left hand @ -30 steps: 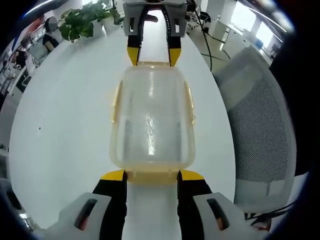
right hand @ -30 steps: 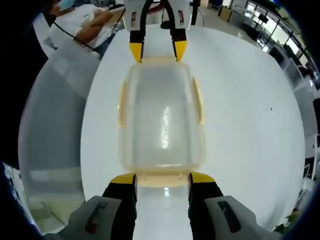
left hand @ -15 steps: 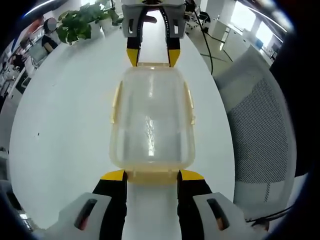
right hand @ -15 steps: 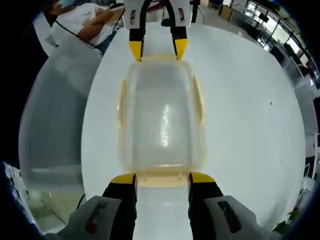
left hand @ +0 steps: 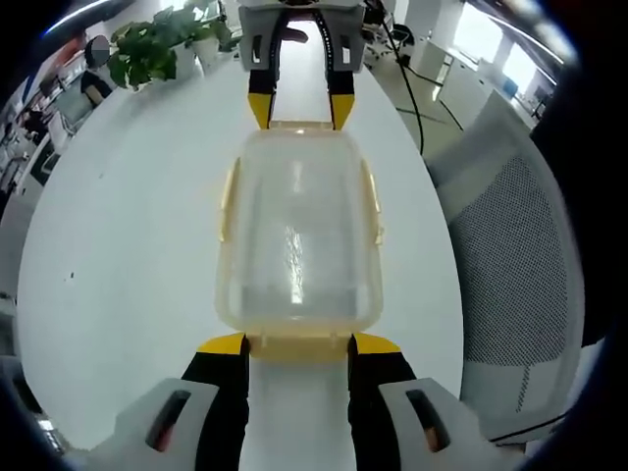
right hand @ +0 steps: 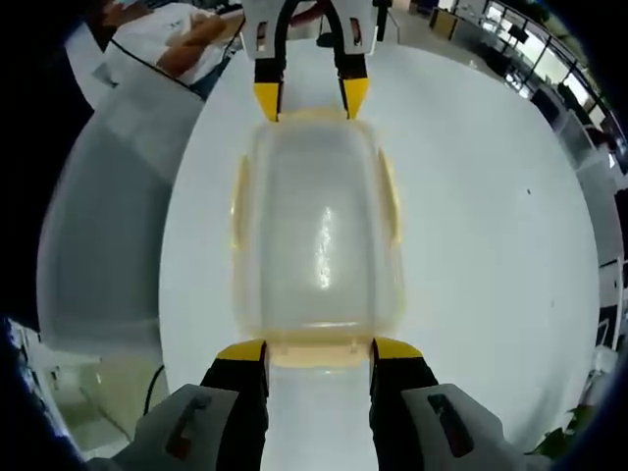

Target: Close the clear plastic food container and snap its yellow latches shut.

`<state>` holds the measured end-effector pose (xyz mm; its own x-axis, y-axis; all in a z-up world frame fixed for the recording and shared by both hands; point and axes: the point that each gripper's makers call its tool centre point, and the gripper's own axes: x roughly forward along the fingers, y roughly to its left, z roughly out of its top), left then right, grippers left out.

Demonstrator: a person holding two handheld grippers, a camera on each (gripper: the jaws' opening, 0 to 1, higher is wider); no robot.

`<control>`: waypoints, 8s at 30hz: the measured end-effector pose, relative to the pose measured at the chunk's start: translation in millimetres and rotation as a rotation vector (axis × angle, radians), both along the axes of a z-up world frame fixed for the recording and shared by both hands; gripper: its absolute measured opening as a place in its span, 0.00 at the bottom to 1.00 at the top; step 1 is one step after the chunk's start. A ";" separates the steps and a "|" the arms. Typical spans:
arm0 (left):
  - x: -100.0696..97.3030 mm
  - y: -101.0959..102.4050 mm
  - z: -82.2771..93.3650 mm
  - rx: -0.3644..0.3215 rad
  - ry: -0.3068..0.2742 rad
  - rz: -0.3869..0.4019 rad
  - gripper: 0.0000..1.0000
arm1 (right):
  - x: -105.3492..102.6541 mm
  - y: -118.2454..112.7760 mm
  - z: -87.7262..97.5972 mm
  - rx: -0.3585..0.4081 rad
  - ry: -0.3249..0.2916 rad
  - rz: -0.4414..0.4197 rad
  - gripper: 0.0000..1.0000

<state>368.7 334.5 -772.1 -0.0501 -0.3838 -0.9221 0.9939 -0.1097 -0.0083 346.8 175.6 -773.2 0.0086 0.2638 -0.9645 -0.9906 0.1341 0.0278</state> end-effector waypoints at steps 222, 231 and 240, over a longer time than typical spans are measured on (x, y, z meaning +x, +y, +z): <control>-9.6 -42.4 -2.7 -0.180 0.665 1.154 0.22 | 4.5 -24.9 -5.1 0.367 0.313 -1.086 0.27; -9.2 -36.4 0.3 -0.134 0.631 1.167 0.22 | -7.5 -22.6 -5.6 0.371 0.344 -1.135 0.24; -16.2 -43.0 1.1 -0.143 0.568 1.146 0.25 | -2.3 -21.7 -5.3 0.414 0.354 -1.162 0.25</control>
<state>352.4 291.5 -771.1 0.0022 -0.5614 -0.8275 0.3814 0.7654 -0.5183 344.5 153.9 -778.5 0.1960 0.5531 -0.8098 -0.2283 0.8288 0.5108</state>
